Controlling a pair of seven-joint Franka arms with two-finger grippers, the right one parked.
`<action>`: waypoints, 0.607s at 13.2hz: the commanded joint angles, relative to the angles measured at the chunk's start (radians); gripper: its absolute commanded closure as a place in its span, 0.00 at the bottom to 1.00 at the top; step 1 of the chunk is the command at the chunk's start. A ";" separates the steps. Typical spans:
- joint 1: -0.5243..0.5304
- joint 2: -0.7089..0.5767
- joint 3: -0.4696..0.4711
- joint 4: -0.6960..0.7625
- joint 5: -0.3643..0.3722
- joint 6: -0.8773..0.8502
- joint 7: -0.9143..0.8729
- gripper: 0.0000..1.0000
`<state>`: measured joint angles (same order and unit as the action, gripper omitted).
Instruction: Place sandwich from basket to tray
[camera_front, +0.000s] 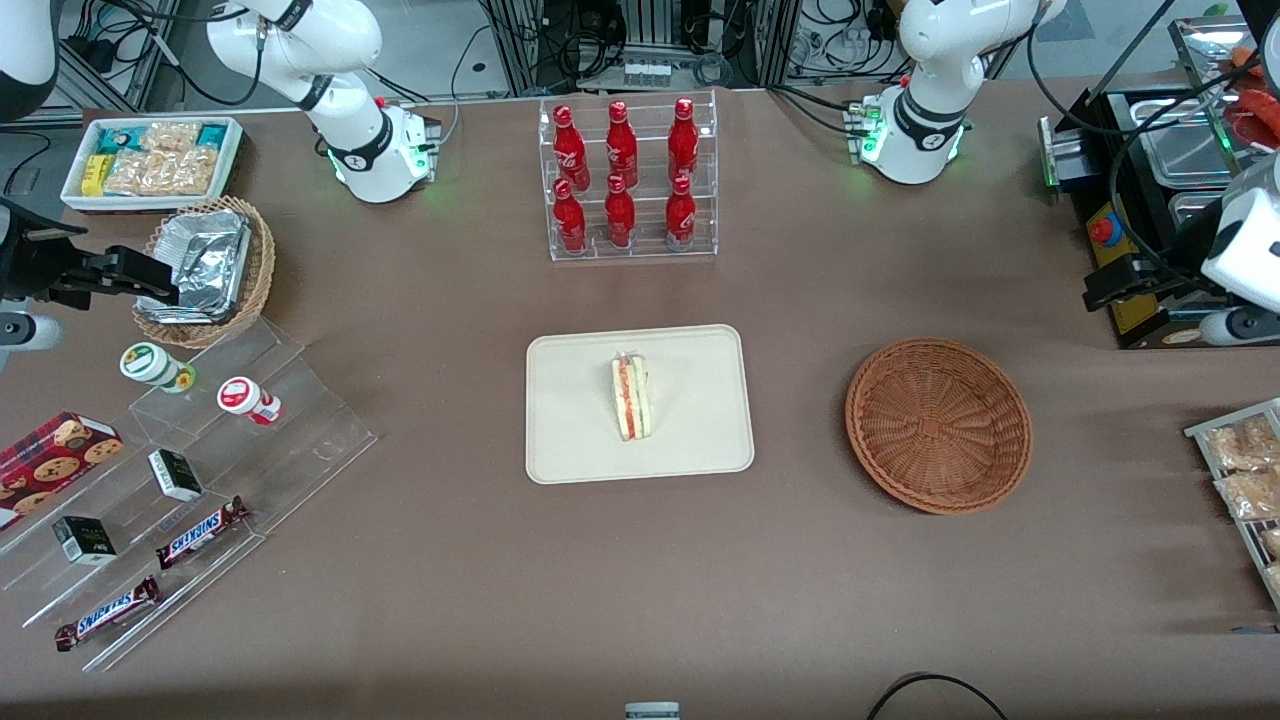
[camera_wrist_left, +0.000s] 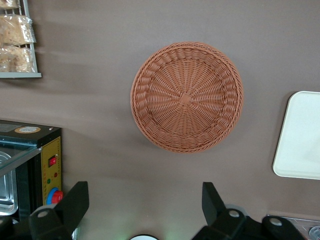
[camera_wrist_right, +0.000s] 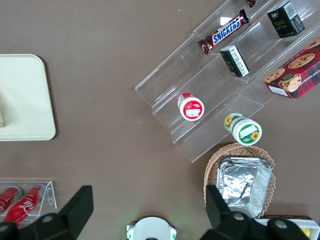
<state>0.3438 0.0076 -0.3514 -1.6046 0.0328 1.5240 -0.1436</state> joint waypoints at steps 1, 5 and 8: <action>-0.163 -0.018 0.200 -0.002 -0.027 0.004 0.028 0.00; -0.364 0.050 0.396 0.101 -0.063 0.008 0.082 0.00; -0.401 0.051 0.420 0.097 -0.068 0.059 0.098 0.00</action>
<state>-0.0279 0.0401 0.0399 -1.5376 -0.0190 1.5794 -0.0708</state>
